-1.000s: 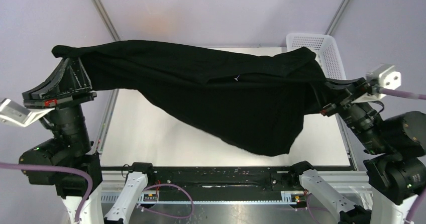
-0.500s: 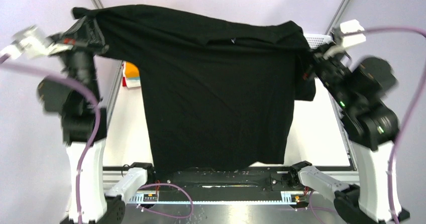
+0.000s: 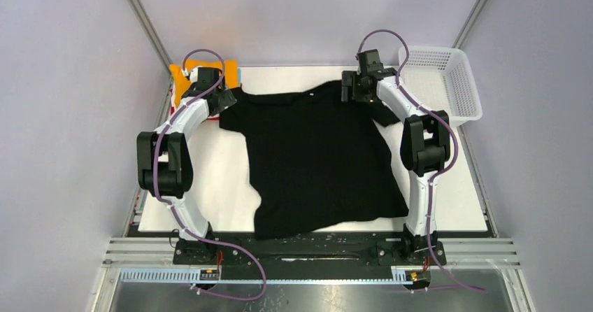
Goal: Fold and stack the t-shirts
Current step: Flatten out the tshirt
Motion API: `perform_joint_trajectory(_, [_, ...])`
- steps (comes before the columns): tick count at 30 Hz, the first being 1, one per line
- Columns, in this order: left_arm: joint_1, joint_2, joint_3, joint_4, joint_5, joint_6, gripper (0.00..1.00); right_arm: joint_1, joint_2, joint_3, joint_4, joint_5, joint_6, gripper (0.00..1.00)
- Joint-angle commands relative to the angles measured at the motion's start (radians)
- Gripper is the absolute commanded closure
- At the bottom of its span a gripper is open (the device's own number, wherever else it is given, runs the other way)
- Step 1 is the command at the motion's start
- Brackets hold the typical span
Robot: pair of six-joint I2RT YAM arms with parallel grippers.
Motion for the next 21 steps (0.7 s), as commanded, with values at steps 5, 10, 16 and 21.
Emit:
perform_joint_trajectory(5, [-0.024, -0.125, -0.042, 0.163, 0.34, -0.004, 0.01, 0.013, -0.189, -0.089, -0.005, -0.094, 0.049, 0.0])
perform_joint_trajectory(10, [-0.103, 0.002, 0.061, 0.137, 0.452, 0.023, 0.01, 0.032, -0.34, -0.371, -0.019, -0.122, 0.089, 0.01])
perform_joint_trajectory(16, [-0.131, 0.196, 0.215, 0.035, 0.525, 0.014, 0.01, 0.081, -0.477, -0.629, -0.048, -0.14, 0.158, 0.0])
perform_joint_trajectory(21, [-0.133, 0.243, 0.187, -0.013, 0.547, 0.007, 0.01, 0.086, -0.432, -0.709, -0.022, -0.17, 0.23, 0.01])
